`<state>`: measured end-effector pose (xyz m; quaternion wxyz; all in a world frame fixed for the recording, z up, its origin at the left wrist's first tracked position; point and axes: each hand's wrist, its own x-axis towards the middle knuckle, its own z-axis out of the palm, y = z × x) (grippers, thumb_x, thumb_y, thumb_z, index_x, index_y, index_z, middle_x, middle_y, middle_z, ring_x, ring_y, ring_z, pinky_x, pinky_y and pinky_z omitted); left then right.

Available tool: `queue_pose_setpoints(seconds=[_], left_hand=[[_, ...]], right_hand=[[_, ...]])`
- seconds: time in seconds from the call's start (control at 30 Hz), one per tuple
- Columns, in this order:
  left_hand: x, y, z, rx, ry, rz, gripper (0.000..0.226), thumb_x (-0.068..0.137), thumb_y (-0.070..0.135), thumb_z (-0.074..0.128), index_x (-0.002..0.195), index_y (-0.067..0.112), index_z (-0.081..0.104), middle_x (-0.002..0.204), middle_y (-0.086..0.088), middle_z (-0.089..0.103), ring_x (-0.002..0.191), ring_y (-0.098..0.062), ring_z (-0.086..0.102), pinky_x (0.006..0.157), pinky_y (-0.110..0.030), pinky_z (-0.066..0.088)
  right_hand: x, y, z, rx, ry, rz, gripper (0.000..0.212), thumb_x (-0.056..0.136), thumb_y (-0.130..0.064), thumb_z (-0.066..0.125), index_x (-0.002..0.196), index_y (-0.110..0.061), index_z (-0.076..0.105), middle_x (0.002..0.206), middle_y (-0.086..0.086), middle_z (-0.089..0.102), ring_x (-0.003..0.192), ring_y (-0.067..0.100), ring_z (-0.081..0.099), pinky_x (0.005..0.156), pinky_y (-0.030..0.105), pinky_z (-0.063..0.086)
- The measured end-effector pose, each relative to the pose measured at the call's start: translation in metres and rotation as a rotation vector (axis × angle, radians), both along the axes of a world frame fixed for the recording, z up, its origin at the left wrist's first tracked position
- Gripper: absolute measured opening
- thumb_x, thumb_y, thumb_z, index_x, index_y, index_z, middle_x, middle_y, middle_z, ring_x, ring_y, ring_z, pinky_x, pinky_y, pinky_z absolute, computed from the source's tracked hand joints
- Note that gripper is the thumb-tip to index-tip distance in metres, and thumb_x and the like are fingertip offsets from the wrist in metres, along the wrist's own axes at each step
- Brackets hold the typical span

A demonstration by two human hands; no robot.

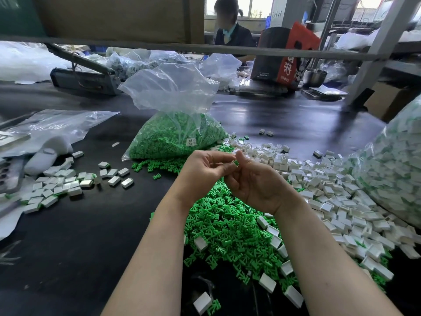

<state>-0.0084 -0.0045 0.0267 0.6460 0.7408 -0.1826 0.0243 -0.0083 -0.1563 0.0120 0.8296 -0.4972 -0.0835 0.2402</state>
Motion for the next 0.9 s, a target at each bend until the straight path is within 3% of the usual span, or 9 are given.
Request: queue_pose_setpoints(seconds=[0.13, 0.33, 0.5, 0.57, 0.63, 0.7, 0.77, 0.9], left_hand=[[0.0007, -0.0001, 0.0006, 0.047, -0.020, 0.043, 0.026, 0.084, -0.004, 0.068, 0.110, -0.003, 0.070, 0.106, -0.010, 0.072, 0.097, -0.010, 0.069, 0.087, -0.016, 0.051], [-0.0017, -0.0001, 0.0013, 0.054, 0.008, 0.067, 0.023, 0.085, 0.000, 0.069, 0.108, 0.001, 0.071, 0.093, -0.007, 0.075, 0.084, -0.006, 0.070, 0.078, -0.012, 0.051], [-0.0045, 0.0005, 0.0015, 0.047, 0.046, 0.078, 0.016, 0.087, 0.006, 0.069, 0.102, 0.005, 0.075, 0.072, -0.009, 0.073, 0.073, -0.020, 0.068, 0.089, -0.043, 0.056], [-0.0050, -0.0023, 0.0023, 0.011, 0.075, 0.078, 0.013, 0.082, 0.009, 0.068, 0.093, 0.006, 0.075, 0.067, -0.006, 0.071, 0.065, -0.019, 0.067, 0.084, -0.043, 0.057], [-0.0058, -0.0061, 0.0031, -0.024, 0.109, 0.082, 0.021, 0.073, 0.015, 0.061, 0.086, 0.004, 0.073, 0.063, -0.010, 0.068, 0.054, -0.018, 0.063, 0.072, -0.037, 0.058], [-0.0057, -0.0084, 0.0034, -0.046, 0.135, 0.107, 0.027, 0.070, 0.018, 0.057, 0.085, 0.001, 0.072, 0.076, -0.021, 0.071, 0.053, -0.019, 0.061, 0.068, -0.038, 0.056], [-0.0055, -0.0084, 0.0029, -0.058, 0.147, 0.110, 0.027, 0.070, 0.019, 0.057, 0.082, 0.001, 0.073, 0.089, -0.028, 0.071, 0.052, -0.020, 0.060, 0.061, -0.035, 0.056], [-0.0044, -0.0086, 0.0009, -0.067, 0.153, 0.108, 0.026, 0.071, 0.019, 0.058, 0.080, 0.001, 0.073, 0.088, -0.029, 0.070, 0.049, -0.018, 0.057, 0.054, -0.027, 0.051]], right_hand=[[-0.0011, 0.0019, -0.0015, 0.037, 0.021, -0.021, 0.028, 0.087, -0.038, 0.052, 0.088, -0.013, 0.065, 0.067, -0.001, 0.054, 0.056, 0.008, 0.052, 0.049, 0.014, 0.040], [-0.0024, 0.0018, -0.0003, 0.055, 0.026, -0.016, 0.029, 0.088, -0.037, 0.054, 0.081, -0.012, 0.067, 0.064, 0.000, 0.056, 0.054, 0.008, 0.053, 0.048, 0.015, 0.041], [-0.0008, 0.0020, 0.0006, 0.046, 0.014, -0.021, 0.029, 0.087, -0.037, 0.056, 0.087, -0.012, 0.069, 0.070, -0.001, 0.059, 0.059, 0.007, 0.057, 0.052, 0.014, 0.043], [-0.0008, 0.0030, 0.0005, 0.032, 0.007, -0.025, 0.029, 0.085, -0.037, 0.057, 0.088, -0.012, 0.071, 0.070, -0.001, 0.060, 0.061, 0.007, 0.058, 0.053, 0.013, 0.043], [-0.0006, 0.0042, -0.0006, 0.003, -0.019, -0.028, 0.035, 0.083, -0.038, 0.058, 0.101, -0.009, 0.065, 0.070, 0.000, 0.060, 0.061, 0.007, 0.057, 0.053, 0.013, 0.043], [-0.0005, 0.0057, -0.0018, -0.044, -0.050, -0.033, 0.039, 0.082, -0.039, 0.059, 0.105, -0.009, 0.060, 0.069, 0.000, 0.060, 0.061, 0.007, 0.055, 0.053, 0.013, 0.042], [-0.0006, 0.0069, -0.0029, -0.077, -0.086, -0.034, 0.036, 0.083, -0.040, 0.059, 0.101, -0.009, 0.061, 0.068, 0.000, 0.059, 0.061, 0.008, 0.053, 0.052, 0.014, 0.042], [-0.0003, 0.0082, -0.0052, -0.090, -0.118, -0.062, 0.033, 0.084, -0.040, 0.059, 0.093, -0.010, 0.067, 0.068, 0.002, 0.060, 0.063, 0.010, 0.051, 0.053, 0.015, 0.041]])
